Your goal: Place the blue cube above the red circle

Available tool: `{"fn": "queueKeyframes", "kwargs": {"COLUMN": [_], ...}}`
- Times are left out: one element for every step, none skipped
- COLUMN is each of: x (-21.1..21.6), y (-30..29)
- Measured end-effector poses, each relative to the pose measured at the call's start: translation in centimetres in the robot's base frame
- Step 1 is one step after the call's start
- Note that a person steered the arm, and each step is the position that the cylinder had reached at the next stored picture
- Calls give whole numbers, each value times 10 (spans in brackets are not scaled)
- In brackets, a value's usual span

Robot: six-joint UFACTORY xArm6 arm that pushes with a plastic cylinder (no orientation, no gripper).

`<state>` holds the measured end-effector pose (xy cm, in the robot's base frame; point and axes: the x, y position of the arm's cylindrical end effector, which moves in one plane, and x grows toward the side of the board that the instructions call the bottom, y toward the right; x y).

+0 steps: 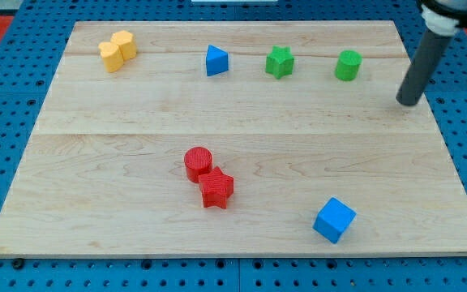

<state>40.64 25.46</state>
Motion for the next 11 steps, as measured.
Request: {"fn": "queueKeyframes", "kwargs": {"x": [43,87,126,176,194,181,149,114,86,63,56], "y": [-30,-66,-81,-81,-128,-159,-174,-197,-215,-246,-286]}}
